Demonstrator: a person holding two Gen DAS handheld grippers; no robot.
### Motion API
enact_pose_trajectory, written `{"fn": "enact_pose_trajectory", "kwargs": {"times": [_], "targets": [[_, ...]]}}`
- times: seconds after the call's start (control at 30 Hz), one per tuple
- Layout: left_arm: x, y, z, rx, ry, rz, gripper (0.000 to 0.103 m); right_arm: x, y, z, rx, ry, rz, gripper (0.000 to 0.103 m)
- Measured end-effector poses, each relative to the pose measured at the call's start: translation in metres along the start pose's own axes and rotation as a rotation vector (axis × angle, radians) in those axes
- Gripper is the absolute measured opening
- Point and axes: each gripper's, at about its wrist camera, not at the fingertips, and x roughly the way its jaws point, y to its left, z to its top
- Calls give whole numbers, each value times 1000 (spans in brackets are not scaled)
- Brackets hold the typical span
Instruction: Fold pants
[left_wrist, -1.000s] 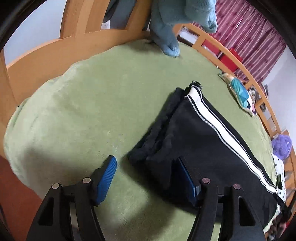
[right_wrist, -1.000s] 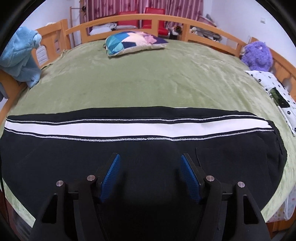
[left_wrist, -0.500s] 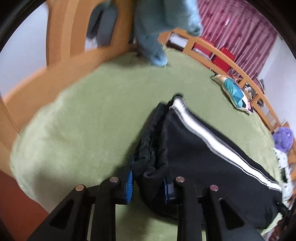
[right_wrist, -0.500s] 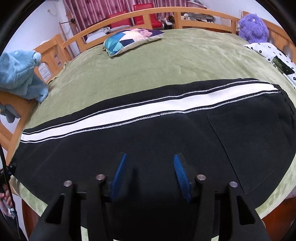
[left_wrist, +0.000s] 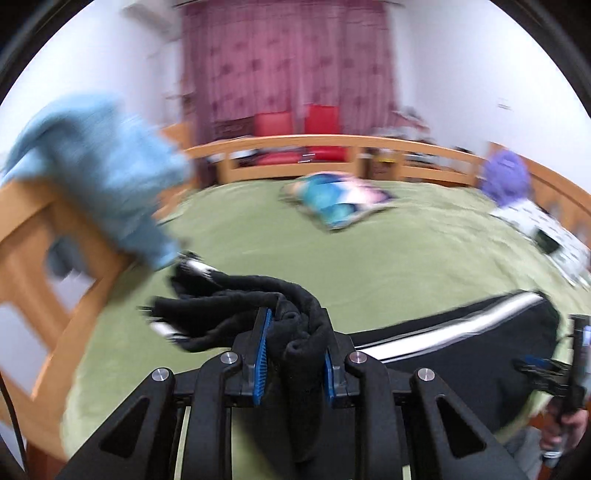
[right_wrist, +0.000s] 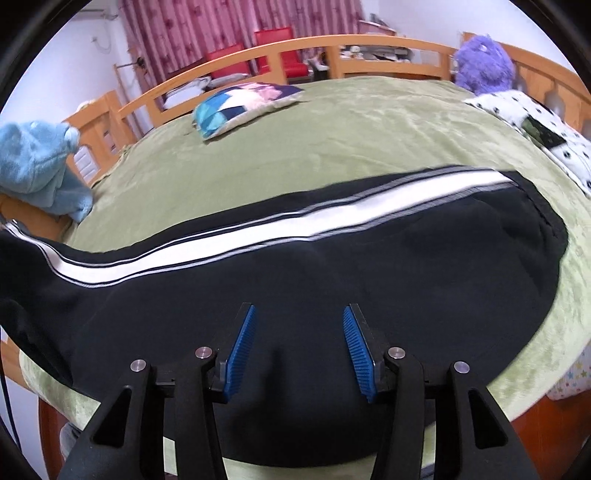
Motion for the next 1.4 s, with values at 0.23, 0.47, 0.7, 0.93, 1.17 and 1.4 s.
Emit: {"fn": "enact_pose_trajectory", "kwargs": {"times": [0.23,0.47,0.7,0.93,1.17,1.4], "targets": [[34,-150,-20,94,116,-338,25,-29,-63,-6,54,18,-7,50],[53,-139,-50,13,245,-414,39,-27,-81,-24,63,38,-3,51],[47,-49,-62,-104,219,-249,49,5,-20,-22,45,73,208,52],[44,7,-99,-168,269,-178,53,63,52,-19,17,166,267,70],[49,37,-120,-247,283,-173,53,69,97,7,-173,158,239,15],[63,32,-119,-272,304,-210,53,65,55,47,-99,139,216,32]]}}
